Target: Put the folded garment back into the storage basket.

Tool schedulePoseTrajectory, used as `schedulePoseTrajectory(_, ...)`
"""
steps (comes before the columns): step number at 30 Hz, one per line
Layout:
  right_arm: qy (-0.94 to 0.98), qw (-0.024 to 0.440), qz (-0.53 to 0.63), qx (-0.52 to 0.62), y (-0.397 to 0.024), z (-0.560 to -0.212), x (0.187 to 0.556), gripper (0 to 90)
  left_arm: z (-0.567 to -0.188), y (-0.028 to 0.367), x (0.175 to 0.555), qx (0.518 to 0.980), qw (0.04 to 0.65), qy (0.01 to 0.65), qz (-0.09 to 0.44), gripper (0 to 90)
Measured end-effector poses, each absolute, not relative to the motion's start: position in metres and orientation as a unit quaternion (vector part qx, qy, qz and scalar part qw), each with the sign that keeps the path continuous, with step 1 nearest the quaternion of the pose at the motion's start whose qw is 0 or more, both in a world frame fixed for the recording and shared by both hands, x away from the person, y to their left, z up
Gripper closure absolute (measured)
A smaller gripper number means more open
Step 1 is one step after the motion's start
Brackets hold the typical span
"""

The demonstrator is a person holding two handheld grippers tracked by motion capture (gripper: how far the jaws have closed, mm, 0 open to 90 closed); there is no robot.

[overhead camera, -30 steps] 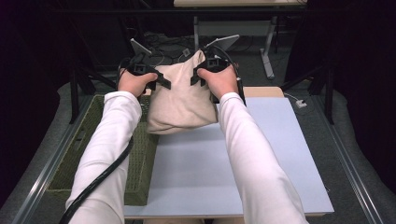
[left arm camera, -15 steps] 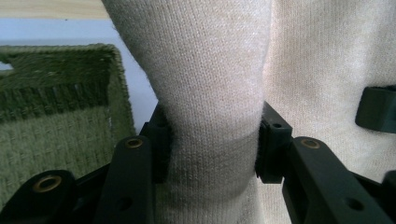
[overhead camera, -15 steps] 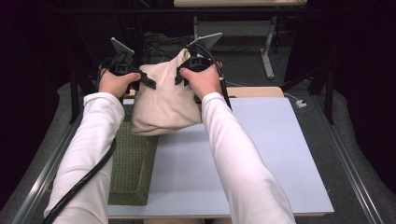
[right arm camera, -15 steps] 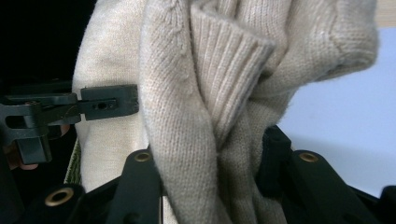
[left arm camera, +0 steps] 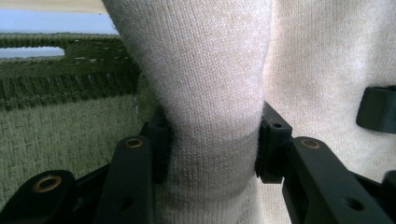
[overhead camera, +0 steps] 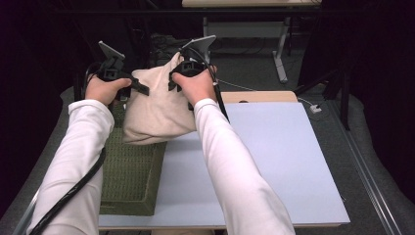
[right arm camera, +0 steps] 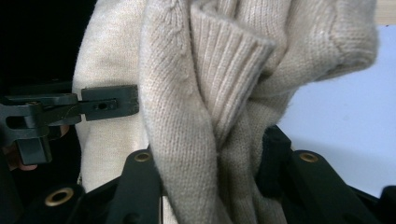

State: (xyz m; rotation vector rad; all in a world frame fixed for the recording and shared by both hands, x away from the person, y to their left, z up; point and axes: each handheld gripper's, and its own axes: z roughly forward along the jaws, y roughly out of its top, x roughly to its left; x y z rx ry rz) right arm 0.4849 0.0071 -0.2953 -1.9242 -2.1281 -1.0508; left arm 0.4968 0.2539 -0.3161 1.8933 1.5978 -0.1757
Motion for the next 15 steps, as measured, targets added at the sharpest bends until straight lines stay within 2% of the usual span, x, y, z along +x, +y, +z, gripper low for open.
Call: schedulePoseTrajectory(15,-0.702,0.049,-0.345,-0.621,0.035,-0.295,0.480,60.5,-0.315,0.282,0.487,0.716,0.319,0.618,-0.064,58.6)
